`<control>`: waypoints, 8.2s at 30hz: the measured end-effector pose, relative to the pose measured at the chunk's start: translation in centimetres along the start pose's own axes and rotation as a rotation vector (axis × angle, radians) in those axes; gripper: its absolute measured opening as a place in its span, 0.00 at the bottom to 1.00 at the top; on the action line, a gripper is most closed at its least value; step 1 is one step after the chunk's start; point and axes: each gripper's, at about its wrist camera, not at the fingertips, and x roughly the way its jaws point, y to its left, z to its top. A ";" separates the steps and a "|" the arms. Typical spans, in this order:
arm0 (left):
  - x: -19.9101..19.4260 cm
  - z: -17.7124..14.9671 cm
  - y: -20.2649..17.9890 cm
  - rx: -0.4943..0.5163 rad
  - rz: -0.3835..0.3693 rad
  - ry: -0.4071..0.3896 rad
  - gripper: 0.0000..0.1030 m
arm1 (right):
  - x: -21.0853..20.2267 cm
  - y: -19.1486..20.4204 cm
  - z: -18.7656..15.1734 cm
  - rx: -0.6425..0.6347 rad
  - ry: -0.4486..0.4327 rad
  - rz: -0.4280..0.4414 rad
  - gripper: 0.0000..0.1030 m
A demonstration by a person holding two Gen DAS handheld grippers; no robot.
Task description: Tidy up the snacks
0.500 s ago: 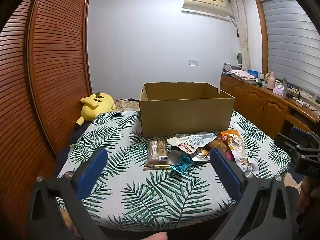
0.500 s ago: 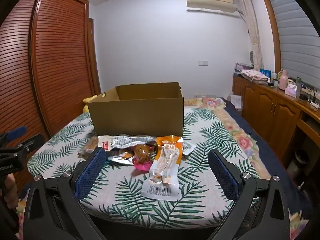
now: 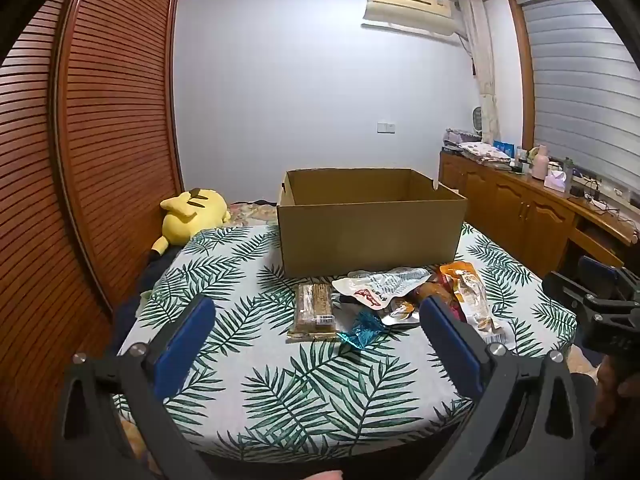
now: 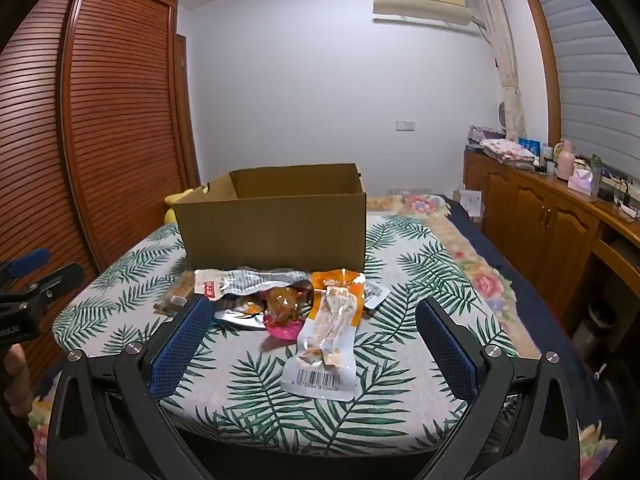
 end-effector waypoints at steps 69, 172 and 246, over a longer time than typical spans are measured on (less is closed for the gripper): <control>-0.7 0.1 -0.1 0.005 -0.015 0.009 1.00 | 0.4 0.0 -0.4 -0.003 0.020 -0.005 1.00; 18.9 4.2 -2.6 0.420 -0.473 0.346 0.06 | 17.3 -3.5 -1.8 -0.036 0.432 0.152 0.49; 29.0 14.2 4.6 0.136 -0.401 0.063 0.06 | 28.8 2.6 16.8 -0.297 0.149 0.143 0.50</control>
